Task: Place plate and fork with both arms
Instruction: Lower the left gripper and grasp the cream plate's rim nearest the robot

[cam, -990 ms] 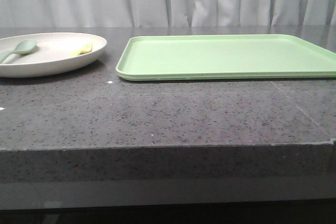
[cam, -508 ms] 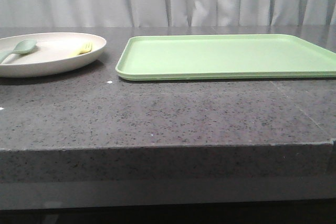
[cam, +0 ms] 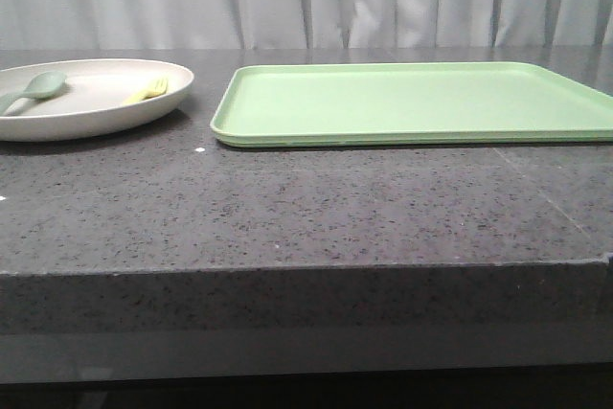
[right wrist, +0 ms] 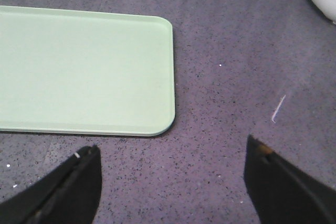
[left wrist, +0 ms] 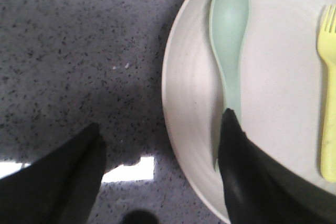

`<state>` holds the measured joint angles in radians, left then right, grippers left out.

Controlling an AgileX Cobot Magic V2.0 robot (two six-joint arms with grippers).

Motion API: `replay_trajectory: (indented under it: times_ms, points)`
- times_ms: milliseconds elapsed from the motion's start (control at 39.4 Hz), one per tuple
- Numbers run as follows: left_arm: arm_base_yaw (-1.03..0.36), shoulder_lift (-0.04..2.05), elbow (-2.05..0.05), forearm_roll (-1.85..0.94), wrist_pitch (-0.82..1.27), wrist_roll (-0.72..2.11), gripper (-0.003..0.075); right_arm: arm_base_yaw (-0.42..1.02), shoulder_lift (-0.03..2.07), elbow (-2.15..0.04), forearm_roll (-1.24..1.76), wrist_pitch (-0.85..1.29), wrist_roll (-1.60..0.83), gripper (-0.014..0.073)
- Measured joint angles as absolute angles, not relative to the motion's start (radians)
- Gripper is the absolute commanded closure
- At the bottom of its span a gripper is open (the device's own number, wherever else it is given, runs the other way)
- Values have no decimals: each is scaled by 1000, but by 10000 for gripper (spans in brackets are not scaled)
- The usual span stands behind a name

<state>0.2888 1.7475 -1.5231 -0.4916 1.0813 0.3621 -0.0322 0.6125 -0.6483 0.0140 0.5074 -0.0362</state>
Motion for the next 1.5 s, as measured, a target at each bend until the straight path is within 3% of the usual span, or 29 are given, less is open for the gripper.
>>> replay_trajectory:
  times_ms: [203,813,1143,1498]
  points:
    - [260,1879,-1632,-496,1138,364,323,-32,612,-648,16,507,-36,12]
    - [213,1980,-1695,-418,1134,368,551,-32,612,-648,16,507,-36,12]
    - [212,1980,-1697,-428,1136,368,738,-32,612,-648,16,507,-36,12]
    - [198,1981,-1777,-481,1202,368,738,-32,612,-648,16,507,-36,12]
